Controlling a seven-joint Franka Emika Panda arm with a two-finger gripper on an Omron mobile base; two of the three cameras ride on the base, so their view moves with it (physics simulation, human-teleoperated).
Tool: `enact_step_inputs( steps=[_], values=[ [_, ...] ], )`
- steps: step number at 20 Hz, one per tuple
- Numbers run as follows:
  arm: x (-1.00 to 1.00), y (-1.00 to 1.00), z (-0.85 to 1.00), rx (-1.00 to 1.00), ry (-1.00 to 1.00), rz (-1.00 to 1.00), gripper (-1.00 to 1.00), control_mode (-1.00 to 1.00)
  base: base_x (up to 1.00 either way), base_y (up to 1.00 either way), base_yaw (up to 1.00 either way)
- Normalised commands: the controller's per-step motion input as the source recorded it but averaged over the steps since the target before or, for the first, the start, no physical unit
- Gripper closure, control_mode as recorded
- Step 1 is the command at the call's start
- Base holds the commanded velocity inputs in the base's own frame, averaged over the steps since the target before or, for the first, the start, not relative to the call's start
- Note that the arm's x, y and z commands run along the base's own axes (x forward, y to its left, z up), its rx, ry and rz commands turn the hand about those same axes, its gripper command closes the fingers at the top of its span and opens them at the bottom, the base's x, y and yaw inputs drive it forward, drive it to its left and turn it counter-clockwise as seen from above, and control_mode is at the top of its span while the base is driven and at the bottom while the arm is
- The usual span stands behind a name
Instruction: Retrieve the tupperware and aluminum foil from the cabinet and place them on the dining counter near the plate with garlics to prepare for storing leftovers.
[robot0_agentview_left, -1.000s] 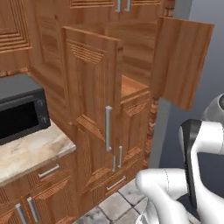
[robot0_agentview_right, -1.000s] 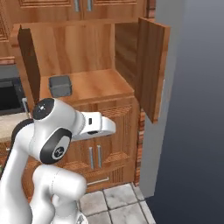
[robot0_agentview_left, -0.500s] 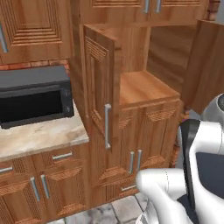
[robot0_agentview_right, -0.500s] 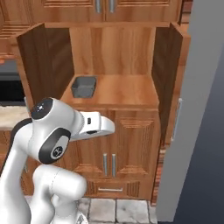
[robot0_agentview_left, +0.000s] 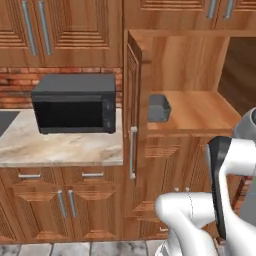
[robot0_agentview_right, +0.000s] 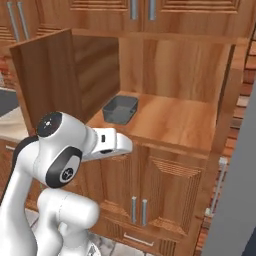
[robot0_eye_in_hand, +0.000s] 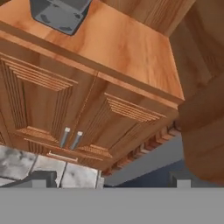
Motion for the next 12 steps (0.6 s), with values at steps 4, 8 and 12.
enact_step_inputs(
  steps=[4,8,12],
  values=[
    [0.0,0.0,0.0,0.0,0.0,0.0,-1.0,1.0,0.54,-0.48,0.42],
    [0.0,0.0,0.0,0.0,0.0,0.0,-1.0,1.0,0.33,-0.58,0.35],
    [0.0,0.0,0.0,0.0,0.0,0.0,-1.0,1.0,0.31,-0.48,0.34]
  ],
)
